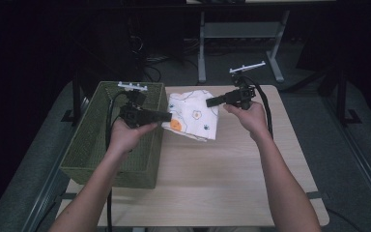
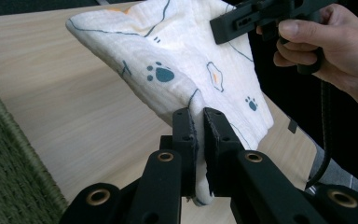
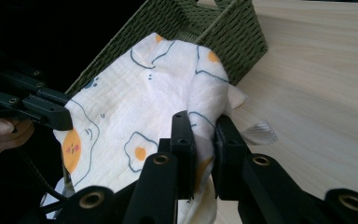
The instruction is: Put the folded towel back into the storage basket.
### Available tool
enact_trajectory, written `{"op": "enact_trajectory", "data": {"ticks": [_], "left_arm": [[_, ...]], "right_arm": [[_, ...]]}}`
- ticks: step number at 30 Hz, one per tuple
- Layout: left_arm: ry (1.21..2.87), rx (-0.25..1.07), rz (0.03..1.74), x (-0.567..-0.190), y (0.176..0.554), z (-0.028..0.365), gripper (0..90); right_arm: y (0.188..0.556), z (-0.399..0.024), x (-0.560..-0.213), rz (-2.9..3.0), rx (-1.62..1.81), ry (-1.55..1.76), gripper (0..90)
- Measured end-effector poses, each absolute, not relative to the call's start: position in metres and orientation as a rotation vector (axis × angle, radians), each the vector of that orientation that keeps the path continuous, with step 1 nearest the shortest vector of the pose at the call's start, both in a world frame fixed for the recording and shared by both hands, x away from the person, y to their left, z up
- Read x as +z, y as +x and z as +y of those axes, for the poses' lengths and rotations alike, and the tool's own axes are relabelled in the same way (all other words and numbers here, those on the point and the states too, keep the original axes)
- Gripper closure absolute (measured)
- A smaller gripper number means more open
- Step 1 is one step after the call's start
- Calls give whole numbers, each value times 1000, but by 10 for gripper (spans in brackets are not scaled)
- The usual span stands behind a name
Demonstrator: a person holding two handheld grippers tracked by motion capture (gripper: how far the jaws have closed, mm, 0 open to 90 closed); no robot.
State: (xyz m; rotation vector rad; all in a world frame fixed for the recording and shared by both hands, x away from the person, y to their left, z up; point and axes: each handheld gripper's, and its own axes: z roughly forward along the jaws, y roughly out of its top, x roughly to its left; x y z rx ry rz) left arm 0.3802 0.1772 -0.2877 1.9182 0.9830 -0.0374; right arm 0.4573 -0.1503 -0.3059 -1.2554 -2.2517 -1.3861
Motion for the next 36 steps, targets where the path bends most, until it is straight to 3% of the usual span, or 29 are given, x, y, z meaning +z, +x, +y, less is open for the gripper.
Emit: {"op": "enact_trajectory", "data": {"ticks": [36], "left_arm": [[1862, 13, 1055, -277, 376, 253, 843]], "right_arm": [[475, -77, -288, -2250, -1400, -1127, 803]]}}
